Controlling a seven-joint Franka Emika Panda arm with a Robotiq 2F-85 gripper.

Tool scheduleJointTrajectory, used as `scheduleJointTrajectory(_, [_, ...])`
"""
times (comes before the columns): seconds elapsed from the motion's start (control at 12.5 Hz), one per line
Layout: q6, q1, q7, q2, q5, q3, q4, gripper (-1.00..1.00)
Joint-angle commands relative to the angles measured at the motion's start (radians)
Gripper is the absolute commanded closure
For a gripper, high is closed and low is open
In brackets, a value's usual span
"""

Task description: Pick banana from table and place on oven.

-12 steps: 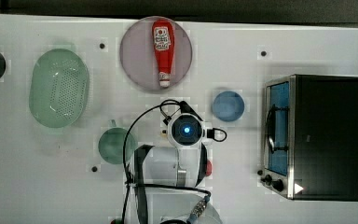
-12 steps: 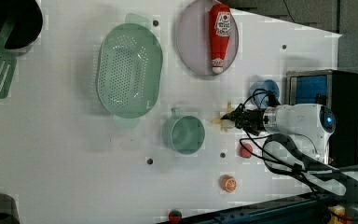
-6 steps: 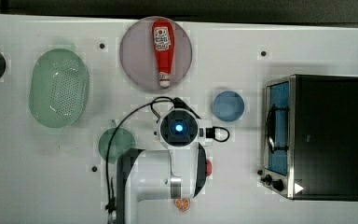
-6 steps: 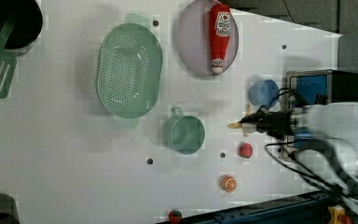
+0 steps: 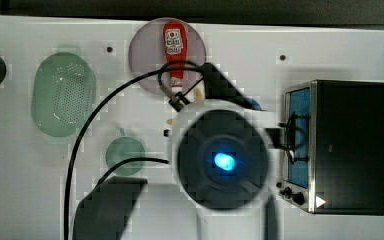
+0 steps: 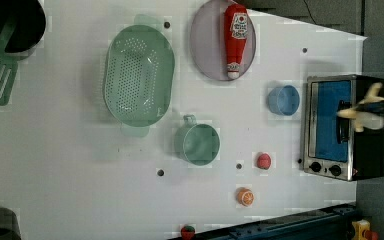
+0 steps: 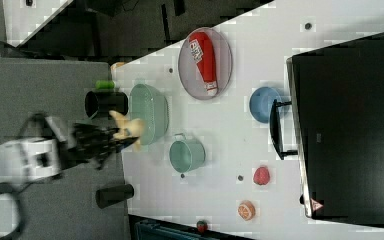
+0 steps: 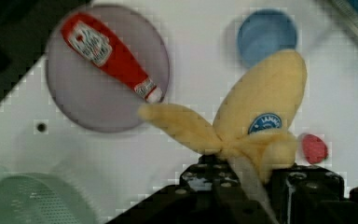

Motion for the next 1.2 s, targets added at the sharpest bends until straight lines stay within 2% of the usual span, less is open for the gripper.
scheduleJointTrajectory(0.08, [-0.104,-0.063,-0.035,0.065,0.002,-0.087,0.05,0.53])
scheduleJointTrajectory(0.24, [-0.092,-0.084,-0.096,0.099,-0.021,-0.184,0.073,0.53])
scheduleJointTrajectory(0.64, [0.018,-0.092,-0.44,0.276,-0.051,-0.424,0.151,0.53])
scheduleJointTrajectory(0.8, [0.092,-0.093,-0.552,0.359,-0.051,-0.486,0.186,0.53])
scheduleJointTrajectory(1.04, [0.11,-0.094,-0.647,0.464,-0.051,-0.545,0.23,0.53])
scheduleJointTrajectory(1.12, [0.122,-0.094,-0.661,0.489,-0.051,-0.556,0.237,0.44])
scheduleJointTrajectory(1.2, [0.138,-0.094,-0.685,0.505,-0.051,-0.56,0.239,0.24])
